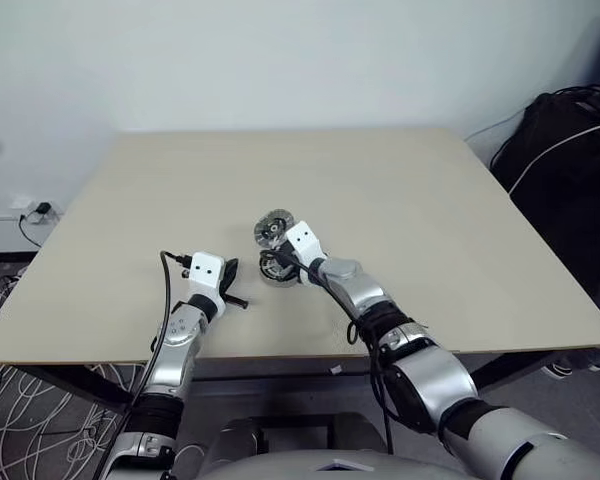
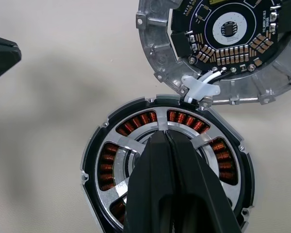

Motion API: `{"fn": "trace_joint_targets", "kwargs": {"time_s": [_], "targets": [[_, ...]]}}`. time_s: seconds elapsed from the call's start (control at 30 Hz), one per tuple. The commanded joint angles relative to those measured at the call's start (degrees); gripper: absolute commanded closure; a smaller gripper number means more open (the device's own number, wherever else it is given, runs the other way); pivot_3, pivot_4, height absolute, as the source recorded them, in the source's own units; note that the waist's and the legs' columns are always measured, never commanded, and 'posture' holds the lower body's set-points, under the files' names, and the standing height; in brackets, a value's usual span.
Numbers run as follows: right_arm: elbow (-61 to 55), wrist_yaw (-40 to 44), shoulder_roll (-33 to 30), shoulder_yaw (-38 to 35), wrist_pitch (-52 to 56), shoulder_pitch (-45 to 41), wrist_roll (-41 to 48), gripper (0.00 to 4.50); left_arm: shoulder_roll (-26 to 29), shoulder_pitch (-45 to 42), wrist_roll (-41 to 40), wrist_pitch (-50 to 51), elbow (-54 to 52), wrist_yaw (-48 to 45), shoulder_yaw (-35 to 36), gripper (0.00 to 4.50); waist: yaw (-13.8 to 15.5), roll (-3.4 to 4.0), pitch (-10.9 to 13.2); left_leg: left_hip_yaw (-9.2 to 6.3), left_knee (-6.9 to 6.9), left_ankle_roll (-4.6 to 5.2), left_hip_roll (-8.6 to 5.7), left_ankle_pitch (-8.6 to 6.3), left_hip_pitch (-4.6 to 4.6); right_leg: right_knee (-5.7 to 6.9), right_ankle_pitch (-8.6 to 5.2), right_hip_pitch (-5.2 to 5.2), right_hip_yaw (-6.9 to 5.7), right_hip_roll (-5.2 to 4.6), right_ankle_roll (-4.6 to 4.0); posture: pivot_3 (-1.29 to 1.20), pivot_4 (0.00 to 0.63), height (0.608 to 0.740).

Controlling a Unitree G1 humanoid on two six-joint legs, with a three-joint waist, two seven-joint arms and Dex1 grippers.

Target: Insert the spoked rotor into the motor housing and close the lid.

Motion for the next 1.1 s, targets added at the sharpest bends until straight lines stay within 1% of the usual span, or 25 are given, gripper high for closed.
{"fn": "trace_joint_targets", "kwargs": {"time_s": [0.03, 0.17, 0.3, 0.57, 0.67, 0.7, 0.8, 0.87, 0.93, 1.1], "targets": [[1.1, 0.3, 0.1, 0.0, 0.5, -0.5, -1.0, 4.47, 0.0, -0.5, -0.5, -0.7, -2.2, 0.4, 0.5, 4.50, 0.0, 0.11, -0.1, 0.00, 0.00, 0.00, 0.00, 0.00, 0.01, 0.00, 0.00, 0.01, 0.00, 0.00, 0.01, 0.00, 0.000, 0.740], [-0.2, 0.8, -0.2, -0.8, 0.2, -0.3, -0.7, 4.47, -0.1, -0.6, -0.5, -0.9, -1.7, 0.4, 0.4, 4.50, 0.0, 0.20, -0.1, -0.03, 0.01, -0.02, 0.00, 0.01, 0.02, 0.02, -0.13, 0.04, -0.02, 0.00, 0.21, 0.00, 0.000, 0.740], [-4.2, 2.7, -1.4, -0.6, -0.1, -0.2, -0.6, 4.47, -0.1, -0.9, -0.5, -1.3, -1.0, 0.2, 0.3, 4.50, 0.1, 0.20, -0.1, -0.04, 0.00, -0.02, -0.01, 0.02, 0.02, 0.01, -0.12, 0.03, -0.02, 0.00, 0.20, 0.00, 0.000, 0.740], [-23.9, 13.7, -8.2, 5.4, 4.4, 4.1, -2.1, 4.47, -0.3, -1.5, -0.5, -2.4, 0.8, 0.0, 0.3, 4.50, 0.0, 0.20, -0.1, -0.05, 0.00, -0.02, 0.00, 0.02, -0.03, -0.01, -0.16, -0.01, -0.02, 0.00, 0.27, 0.00, 0.000, 0.740], [-29.1, 18.3, -11.5, 8.9, 5.5, 5.7, -3.6, 3.87, -0.4, -1.7, -0.5, -2.8, 1.4, -0.1, 0.3, 4.50, 0.2, 0.19, -0.1, -0.05, 0.00, -0.03, 0.00, 0.01, -0.03, -0.01, -0.17, -0.01, -0.04, 0.00, 0.28, 0.00, 0.000, 0.740], [-29.8, 19.1, -12.2, 9.7, 5.7, 5.9, -4.1, 3.60, -0.4, -1.8, -0.5, -2.9, 1.6, -0.1, 0.3, 4.50, 0.2, 0.19, -0.1, -0.05, 0.01, -0.03, 0.00, 0.02, -0.04, -0.02, -0.17, 0.00, -0.04, 0.00, 0.28, 0.00, 0.000, 0.740], [-30.4, 20.5, -13.6, 11.7, 5.2, 6.1, -5.3, 2.71, -0.6, -2.0, -0.5, -3.2, 2.1, 0.0, 0.2, 4.50, 0.4, 0.19, -0.1, -0.05, 0.03, -0.03, -0.01, 0.01, -0.04, -0.02, -0.17, 0.02, -0.06, -0.01, 0.28, 0.00, 0.000, 0.740], [-30.2, 21.0, -14.0, 12.6, 4.9, 6.0, -6.1, 2.01, -0.7, -2.1, -0.5, -3.4, 2.3, 0.0, 0.2, 4.50, 0.4, 0.18, -0.1, -0.05, 0.03, -0.03, 0.00, 0.01, -0.04, -0.02, -0.17, 0.02, -0.06, -0.01, 0.28, 0.00, 0.000, 0.740], [-30.0, 21.7, -14.4, 13.5, 4.3, 5.6, -6.9, 1.40, -0.8, -2.2, -0.5, -3.5, 2.5, 0.1, 0.2, 4.50, 0.4, 0.18, -0.1, -0.06, 0.03, -0.03, 0.00, 0.01, -0.04, -0.02, -0.17, 0.01, -0.07, -0.01, 0.28, 0.00, 0.000, 0.740], [-28.9, 25.3, -16.1, 16.5, 2.3, 3.6, -9.3, 1.40, -1.1, -2.1, -0.4, -3.8, 2.8, 0.3, 0.3, 4.50, 0.5, 0.17, -0.1, -0.05, 0.03, -0.03, 0.00, 0.02, -0.04, -0.04, -0.17, 0.02, -0.06, -0.02, 0.28, 0.00, 0.000, 0.740]]}}
